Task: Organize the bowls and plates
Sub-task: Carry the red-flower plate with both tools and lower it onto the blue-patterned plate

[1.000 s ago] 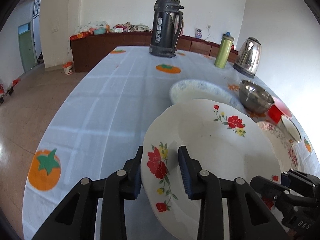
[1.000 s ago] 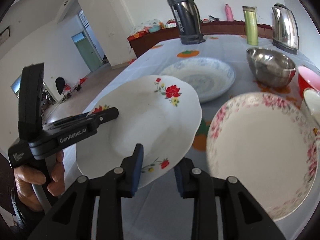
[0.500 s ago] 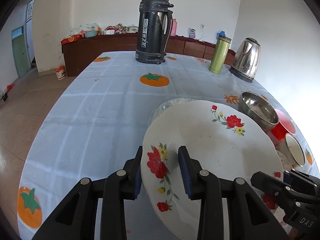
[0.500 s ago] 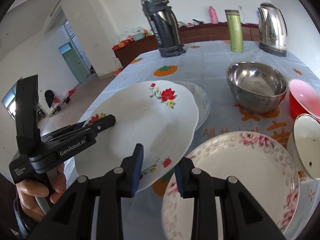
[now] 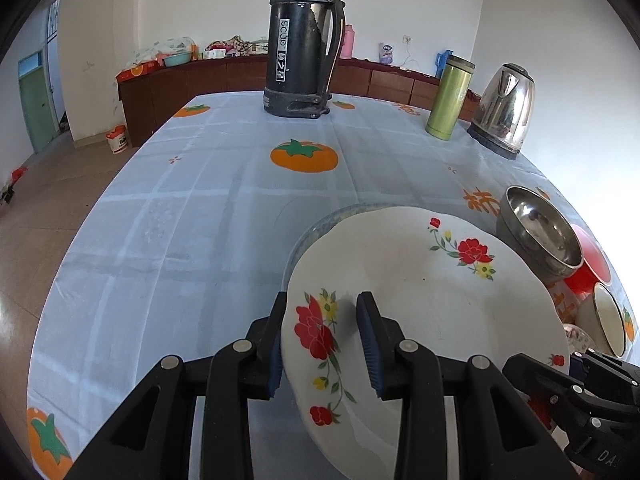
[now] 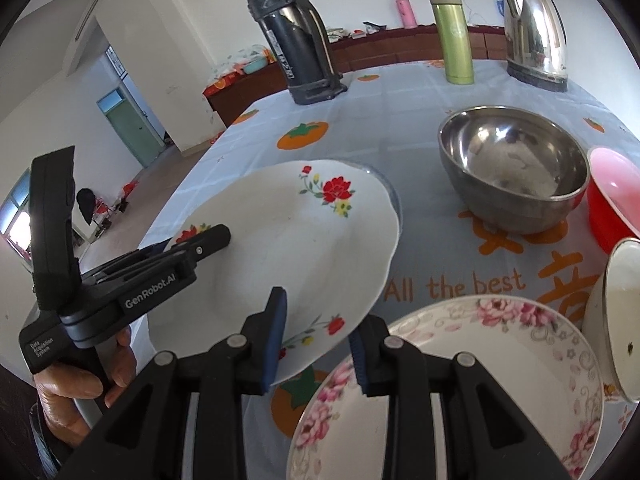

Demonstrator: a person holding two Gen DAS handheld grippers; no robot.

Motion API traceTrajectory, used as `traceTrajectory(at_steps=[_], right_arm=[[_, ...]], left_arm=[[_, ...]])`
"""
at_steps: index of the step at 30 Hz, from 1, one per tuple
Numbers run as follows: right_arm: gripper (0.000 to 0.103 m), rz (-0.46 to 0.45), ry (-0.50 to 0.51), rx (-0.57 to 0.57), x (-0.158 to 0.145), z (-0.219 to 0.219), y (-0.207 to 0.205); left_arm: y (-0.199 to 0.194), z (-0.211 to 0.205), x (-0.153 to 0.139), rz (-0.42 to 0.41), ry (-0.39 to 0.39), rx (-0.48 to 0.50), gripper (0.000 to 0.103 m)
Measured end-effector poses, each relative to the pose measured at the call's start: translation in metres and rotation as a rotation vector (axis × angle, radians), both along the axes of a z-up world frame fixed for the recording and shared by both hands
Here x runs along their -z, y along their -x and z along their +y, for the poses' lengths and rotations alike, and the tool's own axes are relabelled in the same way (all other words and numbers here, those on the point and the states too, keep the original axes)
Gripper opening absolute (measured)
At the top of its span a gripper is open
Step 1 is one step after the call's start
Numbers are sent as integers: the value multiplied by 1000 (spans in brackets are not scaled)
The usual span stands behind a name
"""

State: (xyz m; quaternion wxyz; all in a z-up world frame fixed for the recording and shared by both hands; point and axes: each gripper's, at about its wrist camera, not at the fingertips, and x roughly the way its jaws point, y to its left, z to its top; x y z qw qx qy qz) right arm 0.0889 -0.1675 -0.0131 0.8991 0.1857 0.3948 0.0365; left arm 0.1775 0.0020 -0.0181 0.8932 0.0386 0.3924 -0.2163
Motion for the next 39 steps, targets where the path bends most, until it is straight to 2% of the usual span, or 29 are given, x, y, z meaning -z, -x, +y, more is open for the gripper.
traceTrajectory(at_steps=[6,11,18,24,29,33,35,39], right_arm=[[32,9,17,19,-1,-3,-6],[32,20,29,36,-2,-8,-14],[33,31,74,37,-4,-8,-22],[34,35,128,43,-4,-7,-27],[35,37,132,44,-4,-8,-29],[35,47,174,43,-3,-5,-32],[40,48,182,38,-4,-4,-34],[43,53,233,23,-5,3,-37]], left_arm=[[-15,-6,6,51,25,8,37],[-19,-13,9,63,16,14,37],[-23,-19,11,50,-3,11,37],[-20,-30,15,22,-65,14,37],[-21,-31,15,13,-78,9,37],[-19,-34,16,2,-91,-2,37],[-17,-35,16,-9,-103,-8,37],[-11,-33,12,-47,-122,-31,37]])
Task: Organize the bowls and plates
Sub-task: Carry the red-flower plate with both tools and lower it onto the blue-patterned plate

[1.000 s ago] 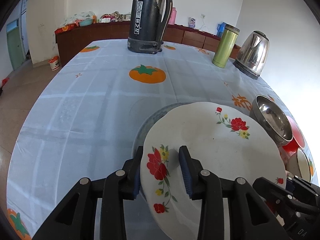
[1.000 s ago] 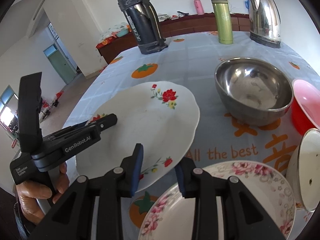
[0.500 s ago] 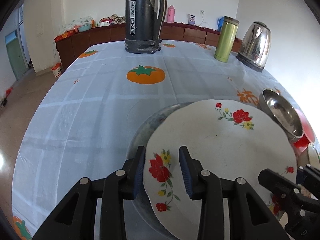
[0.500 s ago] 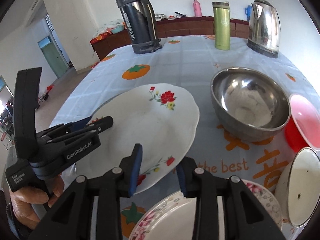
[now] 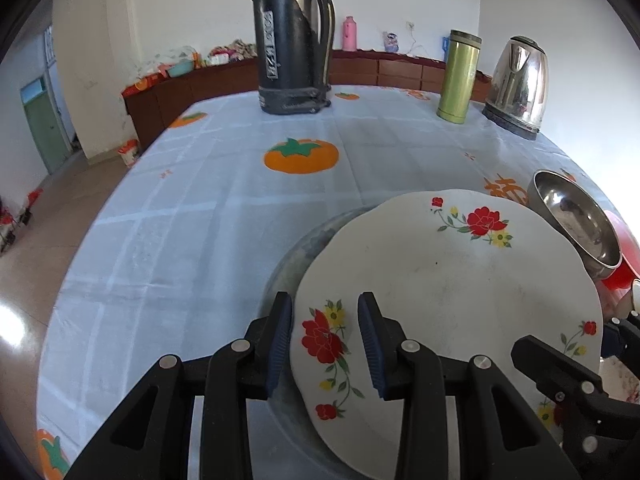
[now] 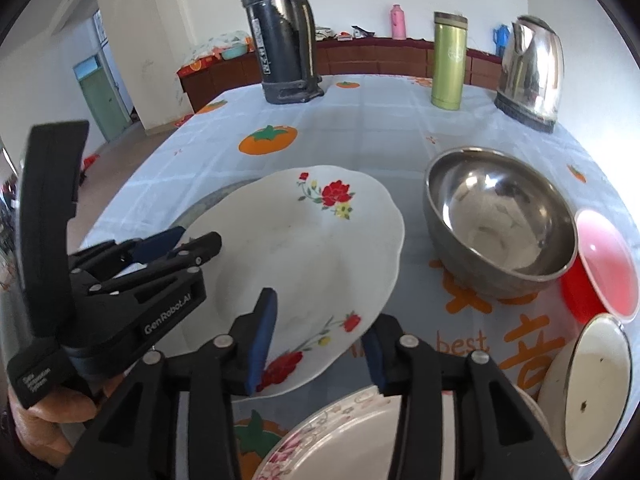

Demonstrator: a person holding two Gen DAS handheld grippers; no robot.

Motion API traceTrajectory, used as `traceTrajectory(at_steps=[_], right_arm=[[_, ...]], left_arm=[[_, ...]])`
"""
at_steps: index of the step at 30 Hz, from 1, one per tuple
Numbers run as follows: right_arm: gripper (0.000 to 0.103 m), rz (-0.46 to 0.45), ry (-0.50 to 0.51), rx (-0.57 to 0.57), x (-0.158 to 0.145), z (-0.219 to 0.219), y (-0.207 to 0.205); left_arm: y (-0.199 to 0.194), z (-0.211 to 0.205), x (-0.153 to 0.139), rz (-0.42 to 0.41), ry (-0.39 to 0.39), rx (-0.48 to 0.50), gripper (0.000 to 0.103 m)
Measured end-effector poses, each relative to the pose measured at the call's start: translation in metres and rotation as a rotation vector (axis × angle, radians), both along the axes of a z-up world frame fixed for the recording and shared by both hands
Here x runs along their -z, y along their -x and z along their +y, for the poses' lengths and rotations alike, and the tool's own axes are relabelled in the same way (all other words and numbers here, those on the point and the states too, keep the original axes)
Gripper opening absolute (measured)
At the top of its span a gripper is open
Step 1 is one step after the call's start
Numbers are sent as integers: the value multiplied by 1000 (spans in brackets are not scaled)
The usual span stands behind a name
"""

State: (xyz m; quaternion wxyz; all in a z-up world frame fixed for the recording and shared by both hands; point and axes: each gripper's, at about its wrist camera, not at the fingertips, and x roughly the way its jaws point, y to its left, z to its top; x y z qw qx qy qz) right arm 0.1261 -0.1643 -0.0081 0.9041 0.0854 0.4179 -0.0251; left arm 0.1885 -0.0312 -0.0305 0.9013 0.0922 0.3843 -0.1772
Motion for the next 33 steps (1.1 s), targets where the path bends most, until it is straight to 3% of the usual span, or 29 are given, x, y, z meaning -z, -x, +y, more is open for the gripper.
traceTrajectory(at_steps=[7,18,28,33], right_arm=[[47,6,57,-28,-1,8,-6],[47,31,118,-41,0,15,-2],[47,76,41,-31,7,3,-3],[47,37,-14,-16,3,-2,6]], left_arm=[[10,13,-11,-89,-38,-97,37],[18,29,-18,-85,32,-196,37],[20,29,-12,-95,12,-228,37],[29,28,-14,-117,29,-226,42]])
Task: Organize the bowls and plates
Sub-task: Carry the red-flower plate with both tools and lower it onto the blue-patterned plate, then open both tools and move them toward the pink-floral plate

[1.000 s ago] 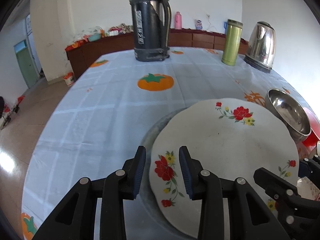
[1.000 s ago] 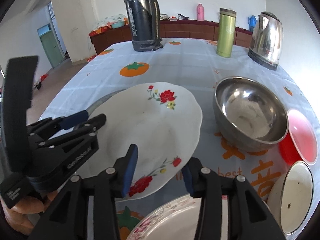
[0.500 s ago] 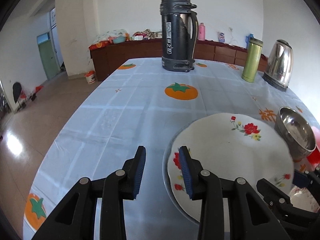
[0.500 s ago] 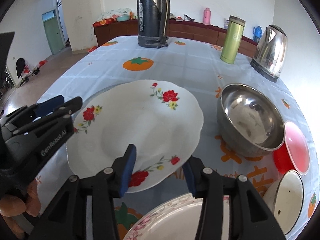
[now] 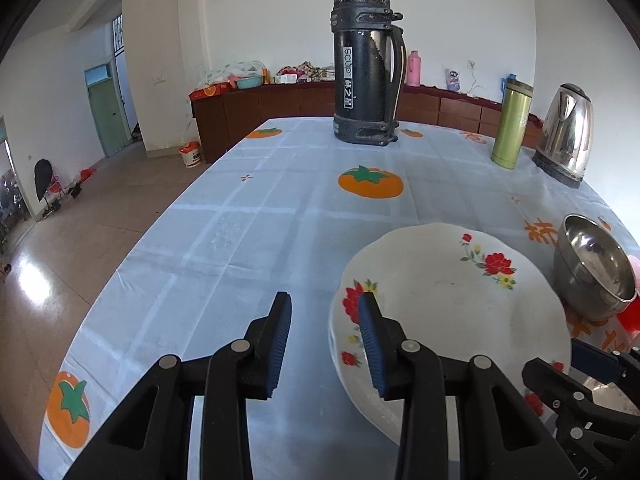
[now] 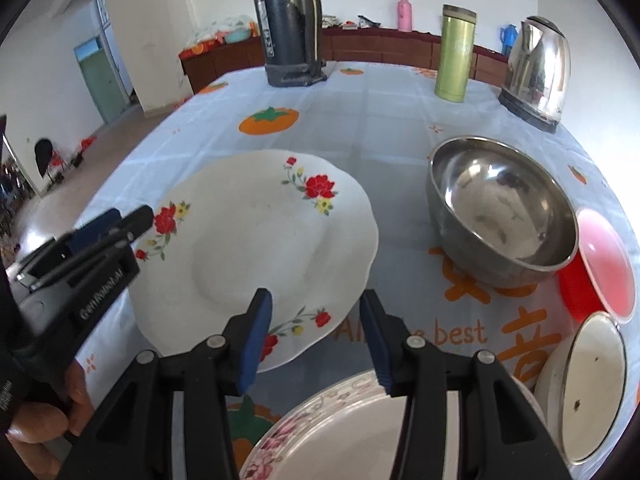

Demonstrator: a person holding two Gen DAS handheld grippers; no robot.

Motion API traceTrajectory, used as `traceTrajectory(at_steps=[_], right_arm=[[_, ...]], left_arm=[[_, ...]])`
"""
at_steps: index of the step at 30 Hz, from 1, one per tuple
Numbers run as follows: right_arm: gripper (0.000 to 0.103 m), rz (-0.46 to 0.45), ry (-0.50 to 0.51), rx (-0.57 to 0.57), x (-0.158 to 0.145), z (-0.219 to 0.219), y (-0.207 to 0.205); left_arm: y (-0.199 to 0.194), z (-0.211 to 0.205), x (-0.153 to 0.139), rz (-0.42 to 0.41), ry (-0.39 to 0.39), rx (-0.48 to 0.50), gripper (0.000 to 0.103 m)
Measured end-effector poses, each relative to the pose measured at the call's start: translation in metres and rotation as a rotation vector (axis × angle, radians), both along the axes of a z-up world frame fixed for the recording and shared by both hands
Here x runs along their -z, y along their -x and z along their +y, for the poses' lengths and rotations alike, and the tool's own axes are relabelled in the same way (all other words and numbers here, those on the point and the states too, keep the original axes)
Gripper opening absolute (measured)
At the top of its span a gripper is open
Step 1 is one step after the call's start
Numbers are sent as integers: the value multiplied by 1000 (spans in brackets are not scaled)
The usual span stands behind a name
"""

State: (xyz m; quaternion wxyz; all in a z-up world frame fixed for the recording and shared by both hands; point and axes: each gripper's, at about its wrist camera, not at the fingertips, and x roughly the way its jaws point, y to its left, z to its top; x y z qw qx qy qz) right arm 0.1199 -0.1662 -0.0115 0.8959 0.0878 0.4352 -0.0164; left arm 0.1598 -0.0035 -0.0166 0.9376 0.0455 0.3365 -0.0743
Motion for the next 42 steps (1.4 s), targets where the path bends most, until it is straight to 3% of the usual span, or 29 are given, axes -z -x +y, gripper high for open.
traceTrajectory(at_steps=[4,8,16,20,31,35,42], right_arm=[[49,-42,-46,7,-4,-4,8],[59,-102,-44,15,-11,-4,18],[59,-241,-126,85,-25,-26,42],[65,-301,-121,128,-31,-35,53],[66,-411,-149,190,-34,-53,76],[72,-460,-140,190,-37,-52,84],[73,-538,-113,192,-44,-48,97]], left_arm=[[8,-4,-1,-30,-27,-9,46],[15,-7,-2,-56,-35,-15,46],[27,-12,0,-59,-20,-18,47],[33,-16,2,-66,-30,-11,47],[46,-27,2,-108,-62,-4,47],[48,-25,1,-124,-61,-20,64],[54,-23,-2,-158,-63,-31,65]])
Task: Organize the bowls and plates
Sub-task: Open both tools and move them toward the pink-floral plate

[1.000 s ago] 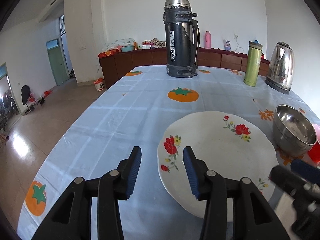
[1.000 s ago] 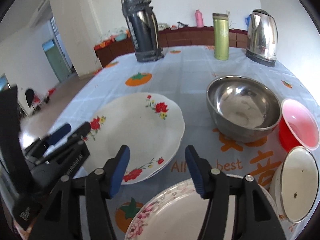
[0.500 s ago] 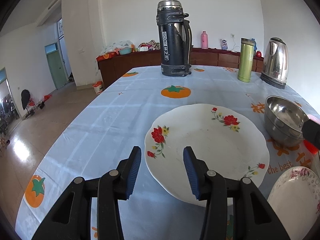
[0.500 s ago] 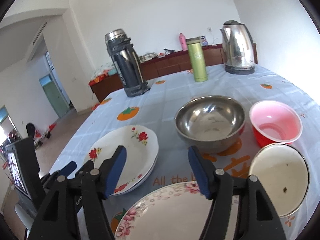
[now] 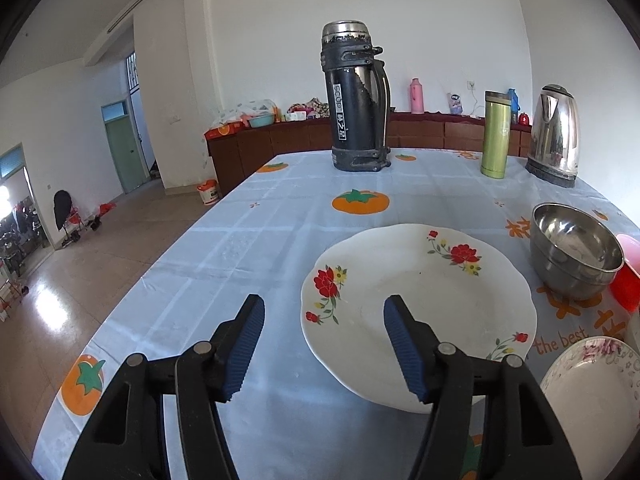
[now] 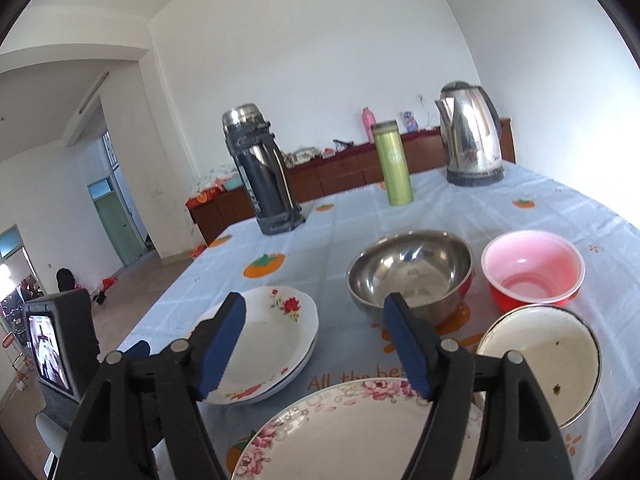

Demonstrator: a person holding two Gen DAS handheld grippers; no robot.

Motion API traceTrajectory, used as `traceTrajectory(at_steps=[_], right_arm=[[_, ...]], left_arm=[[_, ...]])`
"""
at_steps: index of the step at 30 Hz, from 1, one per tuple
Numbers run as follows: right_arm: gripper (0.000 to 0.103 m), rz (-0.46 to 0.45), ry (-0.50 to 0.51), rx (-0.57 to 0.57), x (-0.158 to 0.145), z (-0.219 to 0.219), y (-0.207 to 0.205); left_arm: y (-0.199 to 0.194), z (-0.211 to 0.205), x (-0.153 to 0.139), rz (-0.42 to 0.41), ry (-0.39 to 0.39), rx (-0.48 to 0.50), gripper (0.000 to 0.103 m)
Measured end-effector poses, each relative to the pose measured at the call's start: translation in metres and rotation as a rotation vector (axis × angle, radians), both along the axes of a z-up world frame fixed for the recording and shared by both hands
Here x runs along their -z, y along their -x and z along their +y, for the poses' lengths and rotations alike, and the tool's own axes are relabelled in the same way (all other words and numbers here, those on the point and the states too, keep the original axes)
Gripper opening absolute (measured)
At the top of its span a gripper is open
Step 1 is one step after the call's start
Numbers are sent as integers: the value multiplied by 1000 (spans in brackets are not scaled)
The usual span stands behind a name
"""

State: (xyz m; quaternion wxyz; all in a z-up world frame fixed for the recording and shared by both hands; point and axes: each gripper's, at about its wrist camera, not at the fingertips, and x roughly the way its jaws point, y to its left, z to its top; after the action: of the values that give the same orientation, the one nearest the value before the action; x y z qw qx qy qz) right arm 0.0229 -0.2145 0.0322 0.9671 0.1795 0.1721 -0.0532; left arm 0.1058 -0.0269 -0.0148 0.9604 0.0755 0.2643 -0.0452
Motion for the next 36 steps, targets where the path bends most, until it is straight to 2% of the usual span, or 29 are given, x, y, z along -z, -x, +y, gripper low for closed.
traceTrajectory(at_steps=[11,36], right_arm=[[76,-55,31,62,-4,-5,17],[76,-71,53,185,-1,-25,55]], left_arm=[[3,0,0,-7,-2,5,66],[28,-24,-4,-35,-39,137,66]])
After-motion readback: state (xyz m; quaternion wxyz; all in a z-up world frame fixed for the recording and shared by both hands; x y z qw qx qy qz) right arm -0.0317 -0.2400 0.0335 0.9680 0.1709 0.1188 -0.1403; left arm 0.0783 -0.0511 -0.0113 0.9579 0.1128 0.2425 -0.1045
